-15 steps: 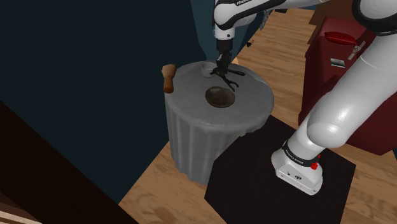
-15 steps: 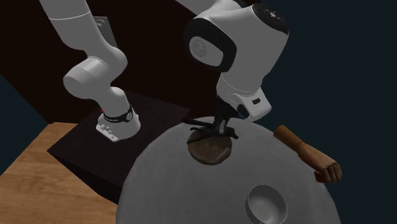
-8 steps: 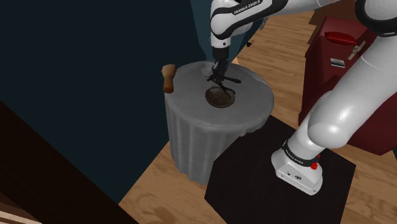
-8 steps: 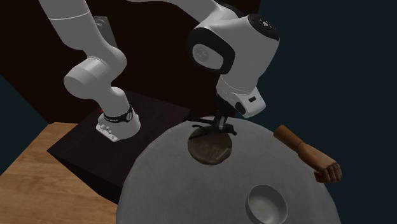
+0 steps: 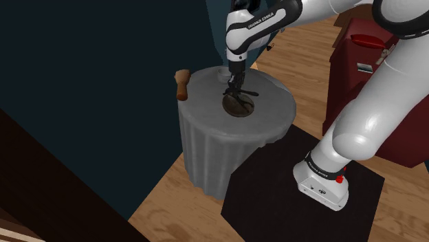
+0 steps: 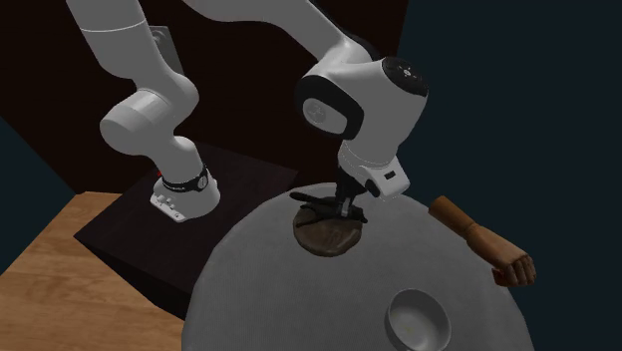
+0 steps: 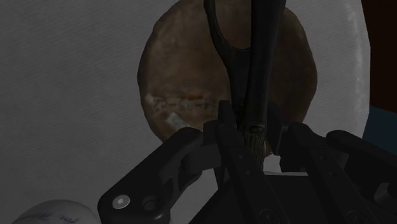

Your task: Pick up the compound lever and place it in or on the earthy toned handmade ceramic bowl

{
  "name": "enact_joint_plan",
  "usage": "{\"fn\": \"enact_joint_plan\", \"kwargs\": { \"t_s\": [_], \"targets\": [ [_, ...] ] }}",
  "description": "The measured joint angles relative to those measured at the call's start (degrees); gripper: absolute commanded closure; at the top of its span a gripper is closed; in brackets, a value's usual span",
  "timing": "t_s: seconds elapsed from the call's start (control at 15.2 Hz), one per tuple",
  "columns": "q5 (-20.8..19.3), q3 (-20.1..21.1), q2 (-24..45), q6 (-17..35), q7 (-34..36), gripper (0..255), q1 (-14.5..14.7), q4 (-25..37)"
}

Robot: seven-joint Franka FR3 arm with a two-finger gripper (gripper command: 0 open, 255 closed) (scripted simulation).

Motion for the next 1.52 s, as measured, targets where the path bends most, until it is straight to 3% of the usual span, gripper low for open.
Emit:
{"fn": "enact_joint_plan", "kwargs": {
  "t_s": [0.4, 0.46, 0.86, 1.19, 1.52],
  "targets": [
    [0.1, 0.0, 0.3, 0.7, -0.1, 255, 0.0, -0.2],
    [0.1, 0.0, 0.3, 0.7, -0.1, 0, 0.0, -0.2],
    [0.1, 0.0, 0.4, 0.7, -0.1, 0, 0.0, -0.3],
    [-0.3, -0.1, -1.2, -5.9, 0.1, 0, -0.2, 4.8],
    [-0.3, -0.1, -1.3, -6.6, 0.2, 0, -0.1, 5.3]
  ]
}}
